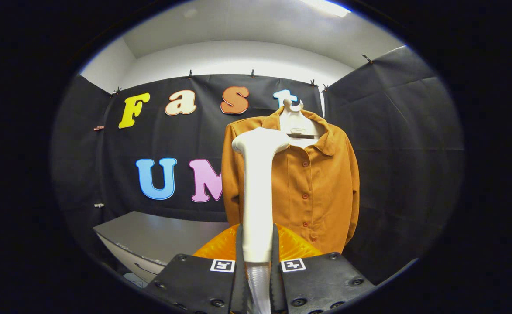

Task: Iron the clothes twice with a garment steamer, once on the left side and once on the right side.

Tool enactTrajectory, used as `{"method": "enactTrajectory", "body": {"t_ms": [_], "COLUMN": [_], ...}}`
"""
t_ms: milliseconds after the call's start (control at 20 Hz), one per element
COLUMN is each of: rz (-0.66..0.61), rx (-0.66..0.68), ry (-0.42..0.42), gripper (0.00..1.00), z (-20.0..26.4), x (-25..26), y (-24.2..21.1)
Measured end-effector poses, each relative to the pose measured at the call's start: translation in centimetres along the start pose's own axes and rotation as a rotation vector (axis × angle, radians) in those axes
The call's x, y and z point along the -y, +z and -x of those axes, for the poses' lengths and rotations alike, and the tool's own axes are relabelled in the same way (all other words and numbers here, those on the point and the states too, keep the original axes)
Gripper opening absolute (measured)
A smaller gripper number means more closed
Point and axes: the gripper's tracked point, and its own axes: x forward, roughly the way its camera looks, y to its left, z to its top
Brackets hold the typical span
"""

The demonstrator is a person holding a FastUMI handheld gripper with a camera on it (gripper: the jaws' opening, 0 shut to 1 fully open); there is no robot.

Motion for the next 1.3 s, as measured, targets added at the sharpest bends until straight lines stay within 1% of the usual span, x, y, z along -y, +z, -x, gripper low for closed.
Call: {"method": "enactTrajectory", "body": {"t_ms": [200, 350, 600, 800, 1300], "rz": [-0.016, -0.013, 0.015, 0.012, -0.023], "rx": [0.009, -0.003, 0.015, -0.005, -0.189], "ry": [0.003, 0.011, 0.037, 0.046, 0.021], "gripper": [0.24, 0.24, 0.24, 0.24, 0.24], "z": [-2.5, -4.6, -6.1, -5.6, -2.5], "x": [1.5, 2.0, 3.0, 3.8, 5.7], "y": [-1.3, -3.1, -5.3, -8.2, -18.4]}}
